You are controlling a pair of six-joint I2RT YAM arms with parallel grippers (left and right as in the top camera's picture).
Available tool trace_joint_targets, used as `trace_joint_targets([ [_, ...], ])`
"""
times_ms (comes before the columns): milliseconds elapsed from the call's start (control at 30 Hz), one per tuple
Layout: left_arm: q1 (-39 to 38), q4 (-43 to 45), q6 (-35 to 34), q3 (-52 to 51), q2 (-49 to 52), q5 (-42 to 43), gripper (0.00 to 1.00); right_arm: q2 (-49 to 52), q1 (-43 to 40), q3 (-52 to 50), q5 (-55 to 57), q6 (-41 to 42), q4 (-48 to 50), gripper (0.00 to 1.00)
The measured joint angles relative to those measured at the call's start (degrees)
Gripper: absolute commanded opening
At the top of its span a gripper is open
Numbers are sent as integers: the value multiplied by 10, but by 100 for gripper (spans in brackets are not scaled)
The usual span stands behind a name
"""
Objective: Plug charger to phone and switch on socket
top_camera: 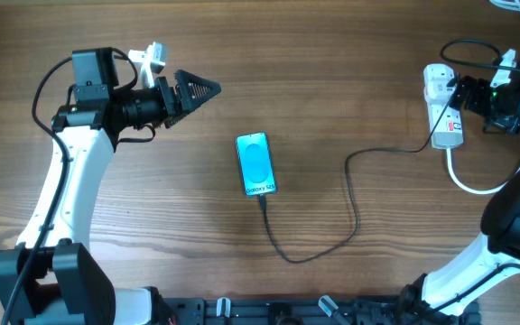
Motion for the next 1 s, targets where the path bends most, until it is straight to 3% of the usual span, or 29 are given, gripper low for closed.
trace_joint_targets([
  [1000,0,0,0,0,0,0,100,0,0,0,0,0,10,100],
])
